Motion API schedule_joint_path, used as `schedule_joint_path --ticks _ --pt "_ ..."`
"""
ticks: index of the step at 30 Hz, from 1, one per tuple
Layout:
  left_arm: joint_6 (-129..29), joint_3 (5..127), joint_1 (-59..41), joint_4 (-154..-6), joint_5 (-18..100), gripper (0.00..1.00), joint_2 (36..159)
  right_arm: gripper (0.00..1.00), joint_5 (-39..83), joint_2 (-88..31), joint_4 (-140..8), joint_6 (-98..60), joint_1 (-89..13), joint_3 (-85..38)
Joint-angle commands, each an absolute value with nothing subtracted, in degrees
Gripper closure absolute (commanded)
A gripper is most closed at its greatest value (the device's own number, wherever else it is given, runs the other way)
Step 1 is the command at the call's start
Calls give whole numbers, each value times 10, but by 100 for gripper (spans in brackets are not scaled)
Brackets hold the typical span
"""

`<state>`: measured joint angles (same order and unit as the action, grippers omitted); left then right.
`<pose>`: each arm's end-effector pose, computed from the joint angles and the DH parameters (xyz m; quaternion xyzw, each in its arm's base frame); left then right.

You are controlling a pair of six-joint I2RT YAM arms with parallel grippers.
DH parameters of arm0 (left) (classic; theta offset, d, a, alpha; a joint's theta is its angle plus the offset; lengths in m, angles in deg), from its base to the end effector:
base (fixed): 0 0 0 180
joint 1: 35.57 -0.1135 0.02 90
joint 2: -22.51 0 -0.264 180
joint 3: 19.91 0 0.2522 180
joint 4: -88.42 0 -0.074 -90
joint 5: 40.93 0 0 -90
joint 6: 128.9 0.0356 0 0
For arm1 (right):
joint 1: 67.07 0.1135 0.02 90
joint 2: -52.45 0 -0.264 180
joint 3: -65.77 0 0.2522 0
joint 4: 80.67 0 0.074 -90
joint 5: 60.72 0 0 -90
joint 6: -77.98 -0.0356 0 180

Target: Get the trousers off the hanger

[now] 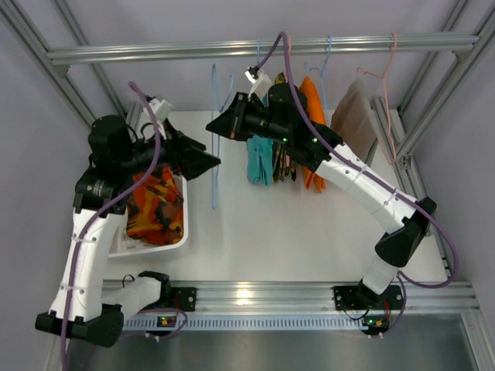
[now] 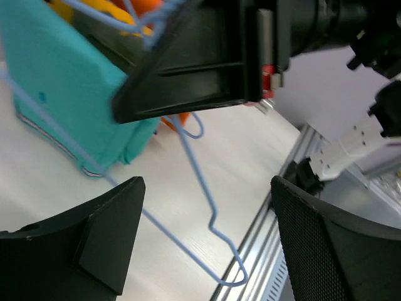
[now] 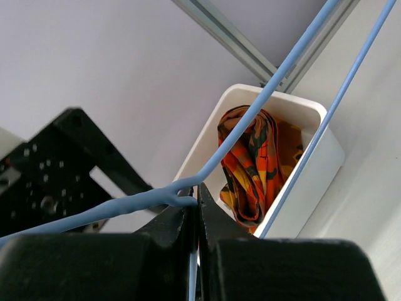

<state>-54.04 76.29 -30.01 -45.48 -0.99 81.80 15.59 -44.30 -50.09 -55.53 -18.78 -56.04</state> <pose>0.1789 -0.0448 0.4765 0.2157 0.7105 -0.4225 0.5199 0.2516 0.2949 0.4720 -0.1107 0.7311 0.5407 0.4011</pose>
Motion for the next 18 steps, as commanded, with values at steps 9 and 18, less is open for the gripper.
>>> schedule_joint_path --ticks 9,18 --pt "-551 746 -154 -486 93 35 842 100 173 -425 -501 -532 -174 -576" --pt "-602 712 -143 -540 101 67 838 100 156 -409 -513 -533 -175 -554"
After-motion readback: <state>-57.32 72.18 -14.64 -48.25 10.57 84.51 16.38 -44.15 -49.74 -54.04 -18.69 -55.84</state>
